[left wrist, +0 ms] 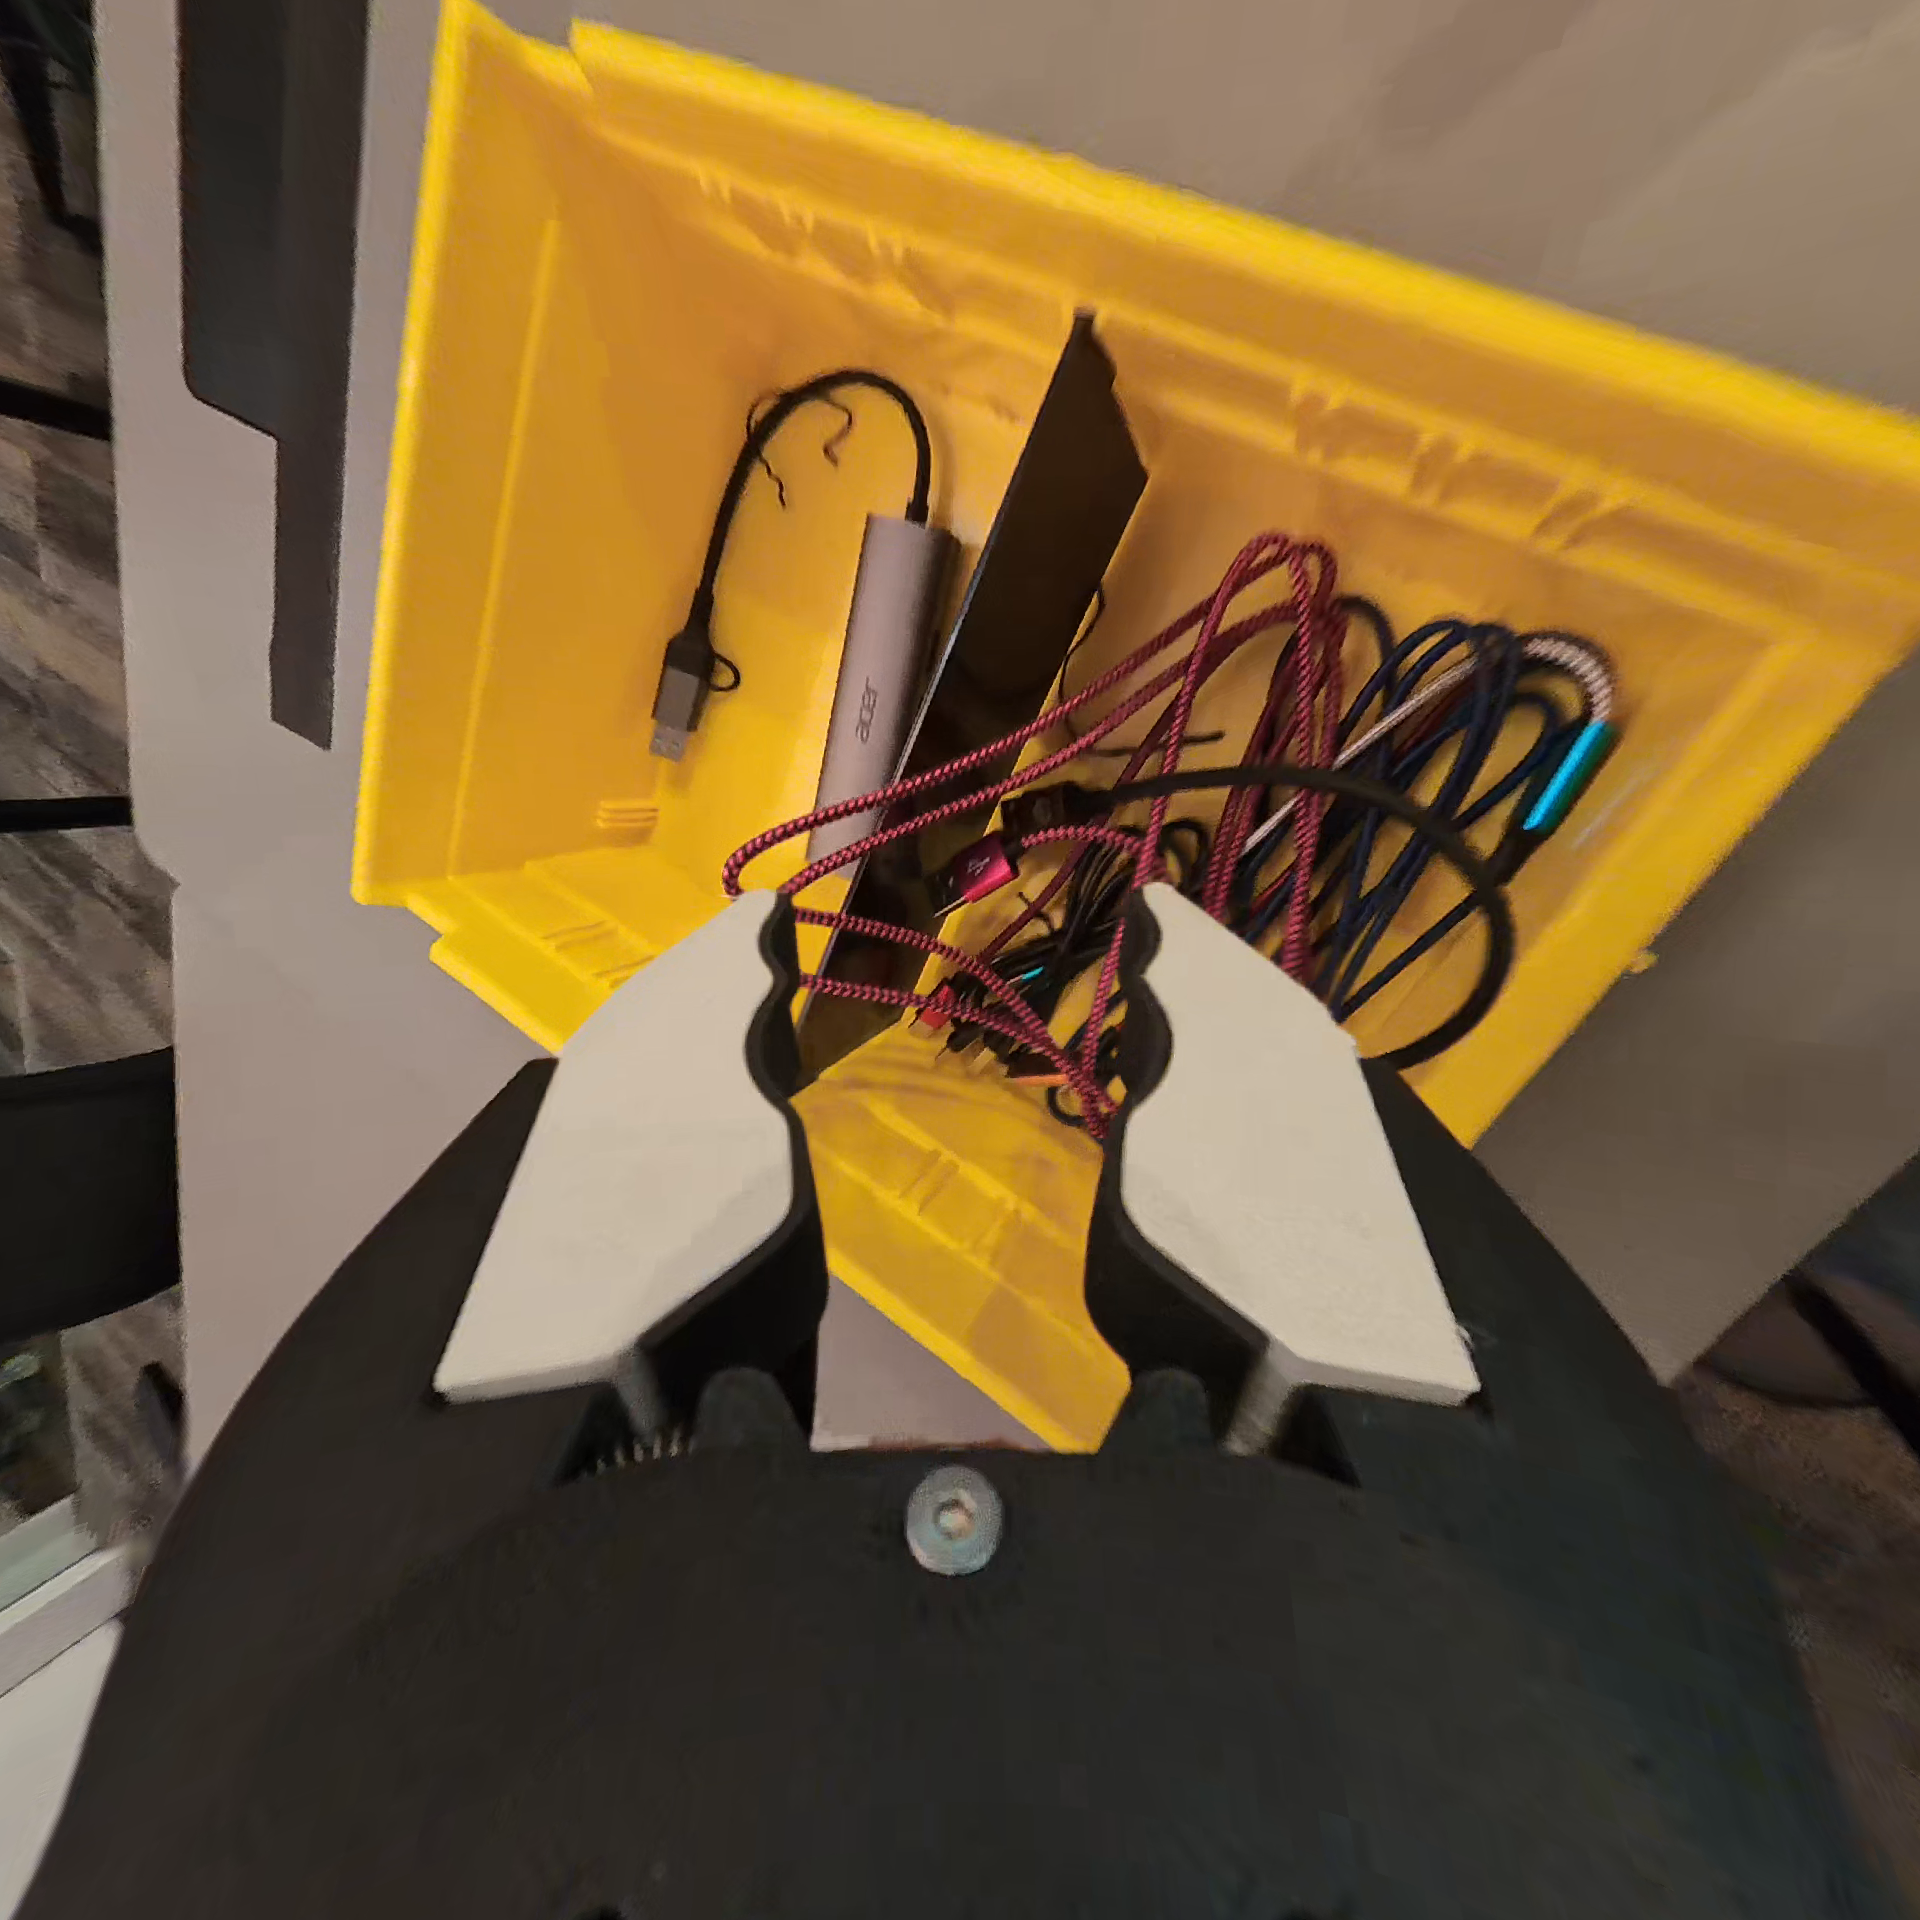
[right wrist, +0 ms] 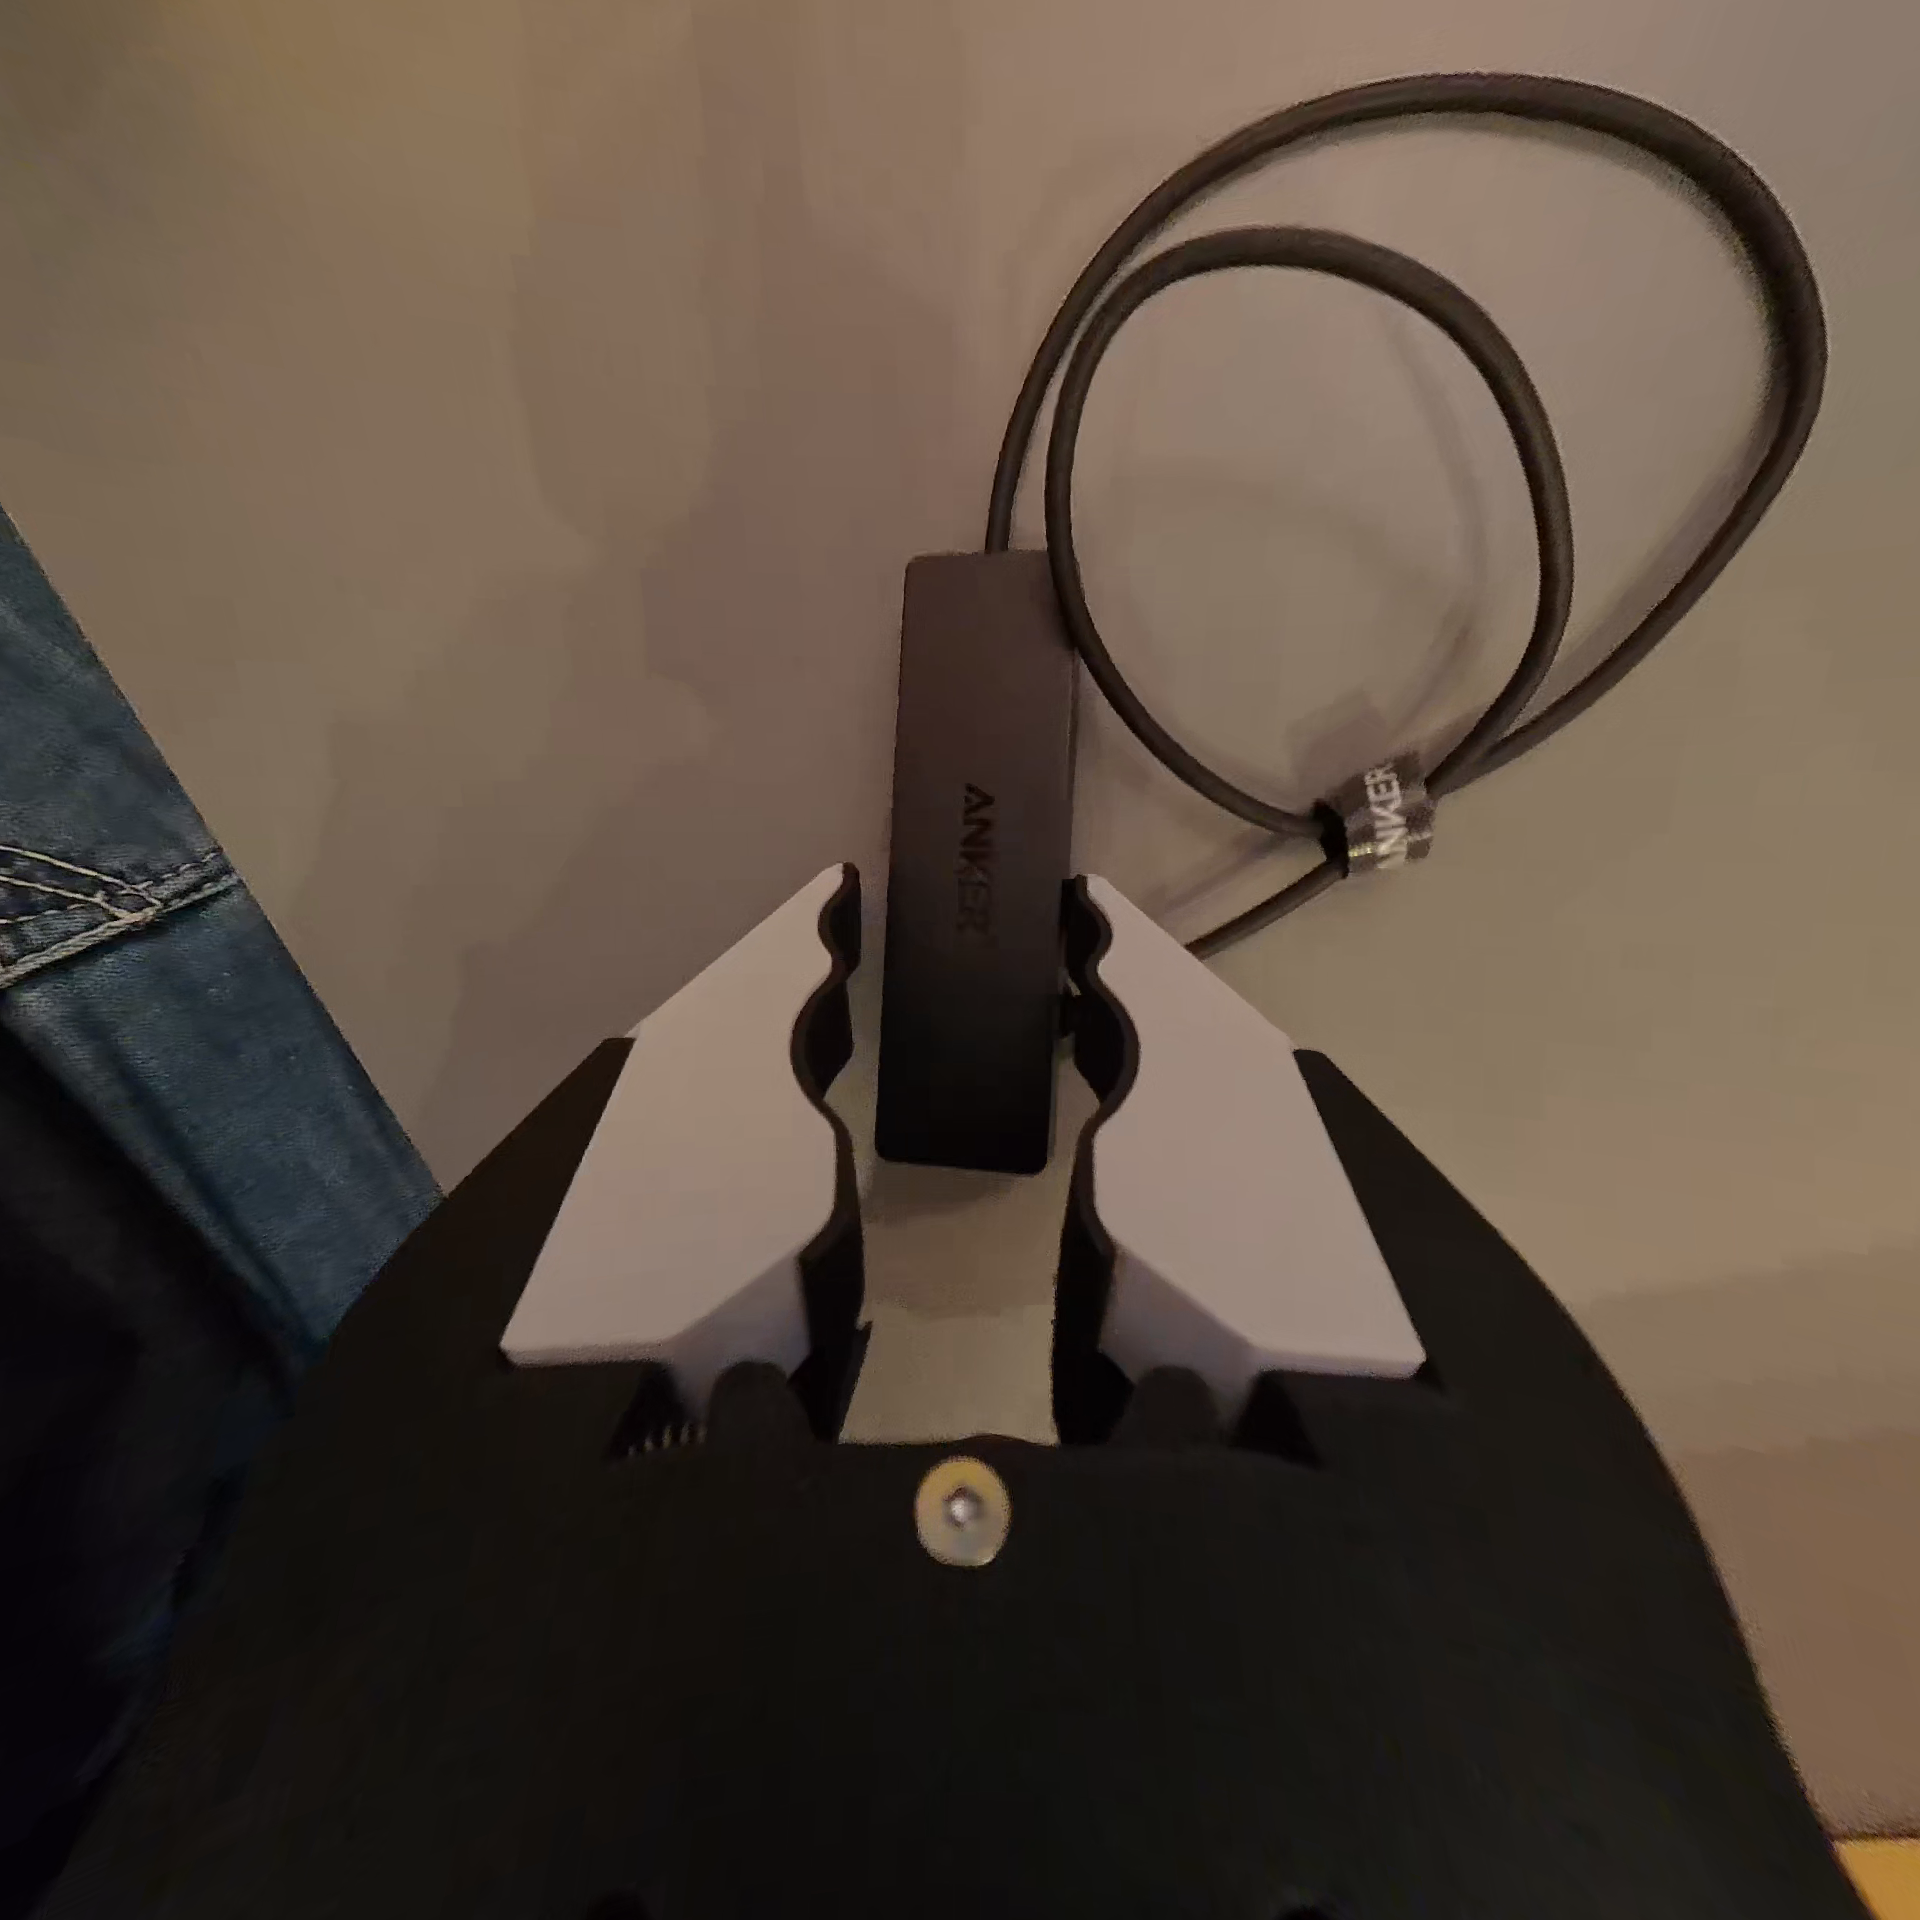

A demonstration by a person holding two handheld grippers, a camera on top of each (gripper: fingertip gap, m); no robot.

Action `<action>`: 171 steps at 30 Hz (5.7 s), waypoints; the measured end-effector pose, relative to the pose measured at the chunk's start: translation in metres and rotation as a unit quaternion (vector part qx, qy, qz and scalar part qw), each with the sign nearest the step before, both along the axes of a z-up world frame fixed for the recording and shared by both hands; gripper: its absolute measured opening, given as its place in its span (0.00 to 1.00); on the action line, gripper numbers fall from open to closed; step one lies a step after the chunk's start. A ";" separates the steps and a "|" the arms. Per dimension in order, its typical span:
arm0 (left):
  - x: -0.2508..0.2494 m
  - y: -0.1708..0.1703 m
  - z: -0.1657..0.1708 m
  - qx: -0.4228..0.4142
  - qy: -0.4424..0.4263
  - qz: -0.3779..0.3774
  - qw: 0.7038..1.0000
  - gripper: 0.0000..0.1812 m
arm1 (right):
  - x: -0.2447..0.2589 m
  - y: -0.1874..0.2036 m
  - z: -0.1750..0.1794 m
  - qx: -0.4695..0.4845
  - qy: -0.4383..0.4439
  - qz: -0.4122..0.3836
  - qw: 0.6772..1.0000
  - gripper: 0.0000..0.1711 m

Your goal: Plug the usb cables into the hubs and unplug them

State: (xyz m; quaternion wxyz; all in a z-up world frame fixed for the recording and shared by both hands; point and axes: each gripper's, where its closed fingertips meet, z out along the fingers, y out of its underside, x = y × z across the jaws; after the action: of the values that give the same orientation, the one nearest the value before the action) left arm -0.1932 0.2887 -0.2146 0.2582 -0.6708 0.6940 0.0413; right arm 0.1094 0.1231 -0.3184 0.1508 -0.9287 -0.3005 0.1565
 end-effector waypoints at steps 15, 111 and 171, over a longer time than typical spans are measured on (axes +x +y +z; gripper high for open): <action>-0.011 0.050 -0.031 -0.018 0.058 0.046 0.997 0.05 | -0.004 -0.001 0.013 0.039 0.049 0.009 0.998 0.21; 0.218 -0.141 0.093 0.004 -0.323 -0.120 0.939 0.02 | 0.014 -0.016 0.026 0.093 0.031 0.034 0.995 0.26; 0.242 -0.160 -0.100 -0.098 -0.170 0.022 0.980 0.28 | -0.034 -0.022 0.016 0.056 0.224 0.064 0.971 0.24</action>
State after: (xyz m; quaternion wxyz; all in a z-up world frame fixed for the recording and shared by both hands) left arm 0.0489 0.1283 -0.3150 0.3038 -0.7052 0.6260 -0.1359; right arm 0.0753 0.1009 -0.3028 0.2561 -0.8387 -0.3262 0.3530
